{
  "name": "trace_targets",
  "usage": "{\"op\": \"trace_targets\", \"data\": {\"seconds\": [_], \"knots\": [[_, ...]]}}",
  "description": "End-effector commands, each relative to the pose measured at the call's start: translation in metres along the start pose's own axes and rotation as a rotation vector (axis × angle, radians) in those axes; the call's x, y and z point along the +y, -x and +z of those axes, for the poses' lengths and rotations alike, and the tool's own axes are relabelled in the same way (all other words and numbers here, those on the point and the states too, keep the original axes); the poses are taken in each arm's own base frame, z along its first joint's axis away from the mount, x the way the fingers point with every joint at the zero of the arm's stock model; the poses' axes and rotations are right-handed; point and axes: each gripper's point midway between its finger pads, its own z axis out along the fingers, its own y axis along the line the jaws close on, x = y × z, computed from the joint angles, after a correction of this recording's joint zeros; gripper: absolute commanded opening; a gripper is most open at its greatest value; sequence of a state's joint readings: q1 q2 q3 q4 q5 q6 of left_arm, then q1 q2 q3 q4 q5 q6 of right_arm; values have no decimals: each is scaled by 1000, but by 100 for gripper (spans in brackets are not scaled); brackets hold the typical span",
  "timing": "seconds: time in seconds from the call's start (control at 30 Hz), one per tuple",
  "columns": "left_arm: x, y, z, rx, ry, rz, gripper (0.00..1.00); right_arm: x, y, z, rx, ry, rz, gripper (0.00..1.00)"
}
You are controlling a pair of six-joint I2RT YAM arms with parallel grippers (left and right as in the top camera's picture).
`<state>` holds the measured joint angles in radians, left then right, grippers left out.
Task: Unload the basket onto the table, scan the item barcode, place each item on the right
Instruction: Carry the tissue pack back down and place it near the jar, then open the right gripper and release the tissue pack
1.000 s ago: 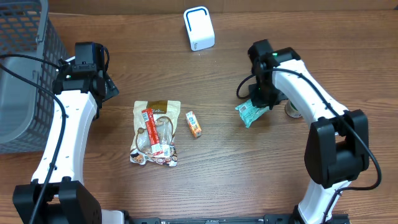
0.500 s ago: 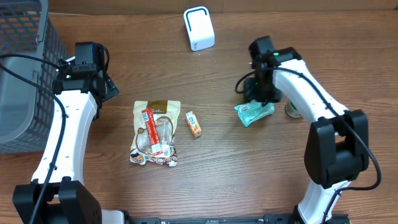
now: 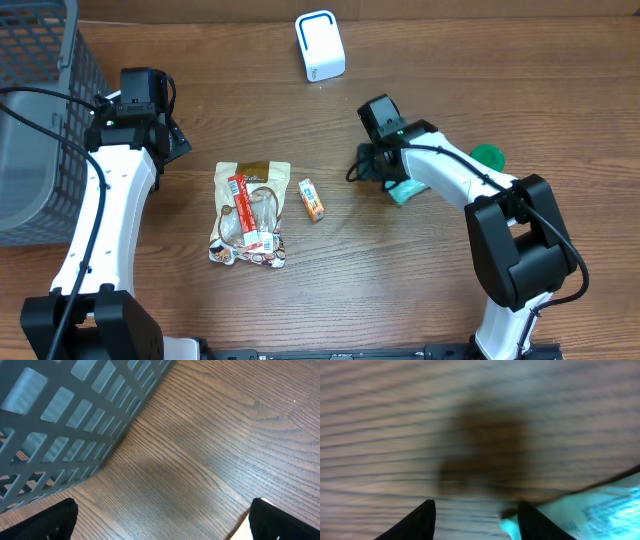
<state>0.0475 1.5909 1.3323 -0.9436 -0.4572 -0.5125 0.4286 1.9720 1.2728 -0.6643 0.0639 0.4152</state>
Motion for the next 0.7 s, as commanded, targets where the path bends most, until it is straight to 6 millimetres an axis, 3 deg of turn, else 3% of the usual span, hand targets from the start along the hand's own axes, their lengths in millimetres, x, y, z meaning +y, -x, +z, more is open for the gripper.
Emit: {"op": "trace_targets", "data": {"seconds": [0.0, 0.17, 0.37, 0.4, 0.43, 0.67], "knots": [[-1, 6, -3, -19, 4, 14, 100, -31, -14, 4, 30, -84, 60, 54], [-1, 6, -3, -19, 4, 14, 100, -57, -40, -2, 156, -156, 84, 54], [-1, 6, -3, -19, 4, 14, 100, -51, -47, -10, 207, -110, 29, 58], [-1, 6, -3, -19, 4, 14, 100, -51, -48, -10, 213, -106, 30, 64], [-1, 6, -3, -19, 4, 14, 100, -49, -48, -10, 216, -100, 31, 100], [-1, 6, -3, -19, 4, 14, 100, -40, -29, -6, 138, -58, 41, 100]]}}
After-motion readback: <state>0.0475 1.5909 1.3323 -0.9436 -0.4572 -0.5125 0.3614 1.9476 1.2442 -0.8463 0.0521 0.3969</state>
